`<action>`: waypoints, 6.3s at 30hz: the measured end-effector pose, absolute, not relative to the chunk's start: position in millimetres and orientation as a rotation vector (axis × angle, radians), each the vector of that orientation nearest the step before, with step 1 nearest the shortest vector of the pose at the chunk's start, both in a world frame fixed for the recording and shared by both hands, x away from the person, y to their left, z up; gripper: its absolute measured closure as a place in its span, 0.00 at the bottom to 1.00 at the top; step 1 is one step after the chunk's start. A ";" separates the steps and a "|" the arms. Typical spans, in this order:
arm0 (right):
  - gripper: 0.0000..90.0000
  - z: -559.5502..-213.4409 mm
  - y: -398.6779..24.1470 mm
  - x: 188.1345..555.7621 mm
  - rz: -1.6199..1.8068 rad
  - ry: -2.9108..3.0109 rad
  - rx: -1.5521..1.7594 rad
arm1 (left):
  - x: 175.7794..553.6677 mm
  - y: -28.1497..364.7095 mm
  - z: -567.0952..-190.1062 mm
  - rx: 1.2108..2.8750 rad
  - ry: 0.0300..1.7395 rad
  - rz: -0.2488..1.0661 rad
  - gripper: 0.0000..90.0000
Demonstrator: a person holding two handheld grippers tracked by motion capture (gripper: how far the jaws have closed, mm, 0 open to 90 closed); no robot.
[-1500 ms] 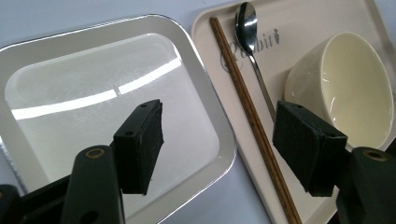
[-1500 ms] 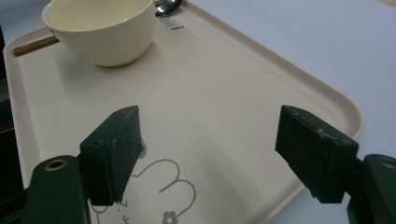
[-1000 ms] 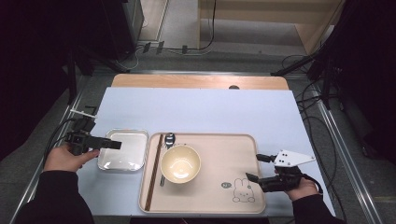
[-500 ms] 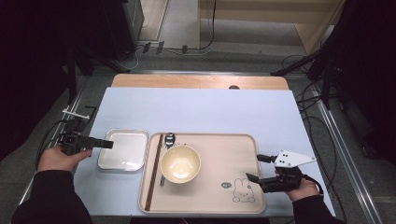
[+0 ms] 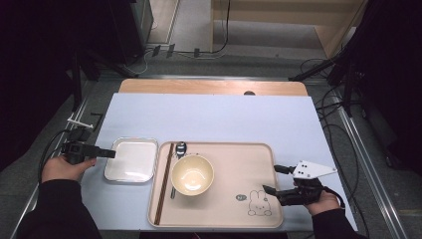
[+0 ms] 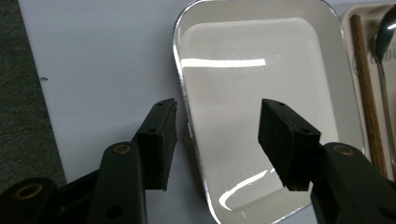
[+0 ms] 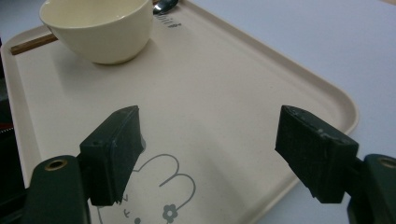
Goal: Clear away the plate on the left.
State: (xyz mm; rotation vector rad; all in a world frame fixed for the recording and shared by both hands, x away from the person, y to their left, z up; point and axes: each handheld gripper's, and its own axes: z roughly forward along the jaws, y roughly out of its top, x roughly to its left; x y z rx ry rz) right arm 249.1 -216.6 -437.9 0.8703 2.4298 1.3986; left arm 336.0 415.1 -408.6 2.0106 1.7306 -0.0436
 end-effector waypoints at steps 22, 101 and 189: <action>0.19 -436.2 -214.1 250.0 1.448 2.461 0.949 | 346.3 408.3 -426.5 2.070 1.836 -0.089 0.91; 0.38 -370.9 -127.9 318.0 1.407 2.437 1.031 | 404.4 340.7 -319.0 1.994 1.779 -0.300 0.99; 0.96 -335.3 -66.3 417.7 1.188 2.320 1.870 | 422.3 247.5 -305.8 2.059 1.430 -0.194 0.54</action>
